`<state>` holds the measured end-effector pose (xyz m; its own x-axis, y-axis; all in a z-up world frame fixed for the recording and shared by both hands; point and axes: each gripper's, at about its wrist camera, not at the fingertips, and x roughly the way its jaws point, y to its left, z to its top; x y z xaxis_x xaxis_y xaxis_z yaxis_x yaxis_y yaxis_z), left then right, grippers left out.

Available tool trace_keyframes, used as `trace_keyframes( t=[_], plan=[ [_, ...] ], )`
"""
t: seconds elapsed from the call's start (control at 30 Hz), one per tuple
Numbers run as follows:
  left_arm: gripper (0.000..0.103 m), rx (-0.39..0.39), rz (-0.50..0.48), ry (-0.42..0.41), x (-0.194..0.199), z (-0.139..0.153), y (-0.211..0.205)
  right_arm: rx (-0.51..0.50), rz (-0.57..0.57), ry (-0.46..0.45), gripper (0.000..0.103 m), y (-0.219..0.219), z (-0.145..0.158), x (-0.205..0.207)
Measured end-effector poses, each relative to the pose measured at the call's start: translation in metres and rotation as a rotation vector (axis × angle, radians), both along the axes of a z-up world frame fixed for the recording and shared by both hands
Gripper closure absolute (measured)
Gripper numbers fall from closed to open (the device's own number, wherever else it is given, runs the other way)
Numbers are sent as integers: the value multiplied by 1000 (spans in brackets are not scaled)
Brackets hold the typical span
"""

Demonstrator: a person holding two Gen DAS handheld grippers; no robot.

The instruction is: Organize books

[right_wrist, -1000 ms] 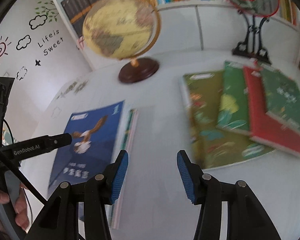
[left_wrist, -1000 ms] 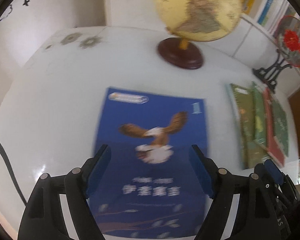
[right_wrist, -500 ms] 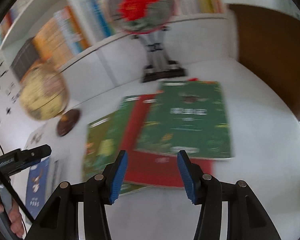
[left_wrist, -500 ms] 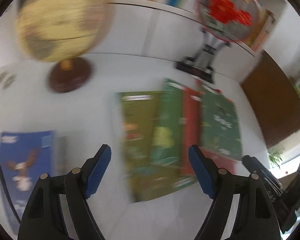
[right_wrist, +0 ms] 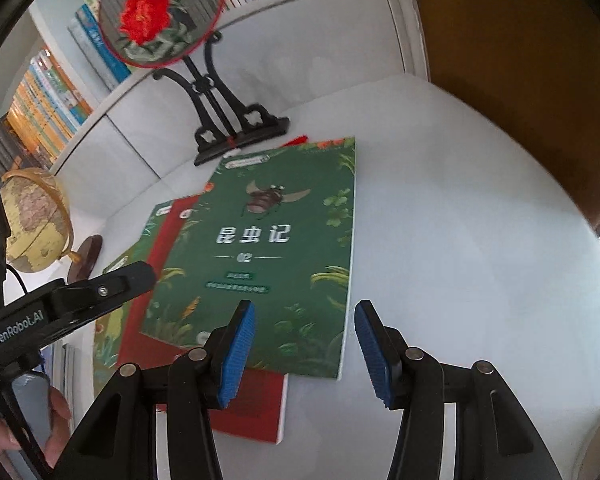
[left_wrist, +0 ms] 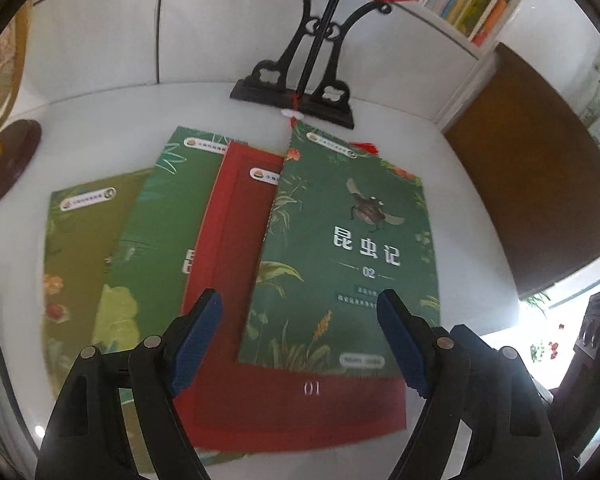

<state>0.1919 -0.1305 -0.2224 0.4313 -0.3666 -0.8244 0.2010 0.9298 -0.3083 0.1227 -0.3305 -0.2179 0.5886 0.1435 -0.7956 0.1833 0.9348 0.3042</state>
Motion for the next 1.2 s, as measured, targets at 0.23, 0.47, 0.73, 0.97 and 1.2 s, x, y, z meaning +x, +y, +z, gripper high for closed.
trace_keyframes(
  t=[0.23, 0.47, 0.73, 0.97, 1.2],
  plan=[
    [24, -34, -8, 19, 5, -13, -9, 31, 77, 17, 48, -5, -17, 14],
    [24, 34, -24, -27, 1, -11, -20, -85, 181, 33, 40, 17, -16, 19],
    [30, 8, -11, -11, -15, -8, 0, -117, 311, -64, 29, 33, 7, 14],
    [30, 42, -13, -33, -30, -5, 19, -149, 351, -34, 28, 54, -1, 14],
    [30, -77, 26, 8, 3, -7, 45, -14, 286, -5, 27, 45, -16, 20]
  ],
)
